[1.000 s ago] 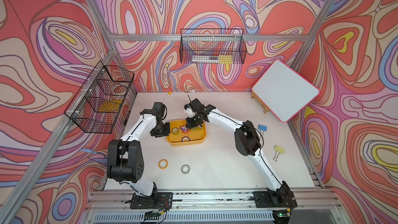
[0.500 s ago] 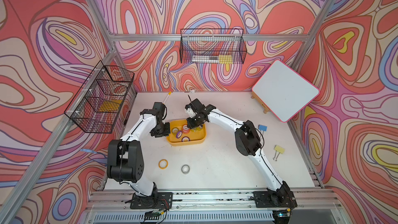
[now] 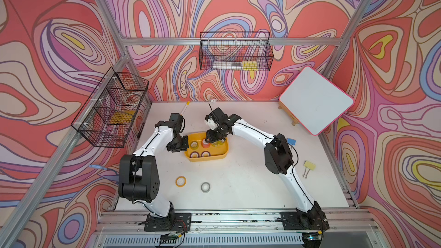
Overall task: Put the transparent tape into the storage box
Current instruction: Pick up the tape from the center of the board.
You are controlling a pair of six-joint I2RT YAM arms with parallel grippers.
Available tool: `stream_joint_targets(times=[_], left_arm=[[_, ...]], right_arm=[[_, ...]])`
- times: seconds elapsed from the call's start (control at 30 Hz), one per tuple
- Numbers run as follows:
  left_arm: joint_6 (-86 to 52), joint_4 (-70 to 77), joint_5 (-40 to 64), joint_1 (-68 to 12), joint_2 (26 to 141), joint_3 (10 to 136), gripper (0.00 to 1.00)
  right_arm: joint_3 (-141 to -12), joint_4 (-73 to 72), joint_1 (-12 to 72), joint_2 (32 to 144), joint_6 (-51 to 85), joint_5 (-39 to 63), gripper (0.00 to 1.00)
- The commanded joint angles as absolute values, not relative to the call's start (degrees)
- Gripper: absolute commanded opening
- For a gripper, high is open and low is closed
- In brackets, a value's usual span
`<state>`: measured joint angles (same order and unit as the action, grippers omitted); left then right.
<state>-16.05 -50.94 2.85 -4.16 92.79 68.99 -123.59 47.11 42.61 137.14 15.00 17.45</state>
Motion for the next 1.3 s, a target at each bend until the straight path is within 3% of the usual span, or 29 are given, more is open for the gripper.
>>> stream_joint_targets(times=[0.0, 0.13, 0.37, 0.5, 0.93, 1.1, 1.27], left_arm=[[-15.51, -52.3, 2.76, -4.17, 92.07, 69.51, 0.36], [-15.82, -51.63, 3.22, -4.22, 90.55, 69.42, 0.39], [-16.05, -46.19, 1.49, -4.24, 79.89, 66.34, 0.63], [-14.6, -46.79, 0.01, -4.47, 75.23, 65.75, 0.66], [-30.42, -60.34, -0.26, -5.19, 66.87, 56.43, 0.6], [-35.38, -60.63, 0.0, -6.6, 65.54, 50.12, 0.47], [-40.96, -61.81, -2.07, -9.45, 66.34, 49.04, 0.44]], right_arm=[[-120.55, 46.09, 43.26, 132.6, 16.35, 18.09, 0.38], [-118.39, 45.98, 43.27, 129.92, 16.69, 17.15, 0.38], [-113.97, 49.0, 43.29, 124.01, 18.34, 12.07, 0.43], [-109.65, 50.91, 42.93, 119.95, 19.21, 8.51, 0.48], [-92.04, 50.39, 36.65, 107.13, 20.76, 7.63, 0.5], [-86.43, 48.23, 34.33, 103.95, 19.3, 9.75, 0.5], [-83.15, 45.98, 32.05, 101.87, 18.28, 12.96, 0.49]])
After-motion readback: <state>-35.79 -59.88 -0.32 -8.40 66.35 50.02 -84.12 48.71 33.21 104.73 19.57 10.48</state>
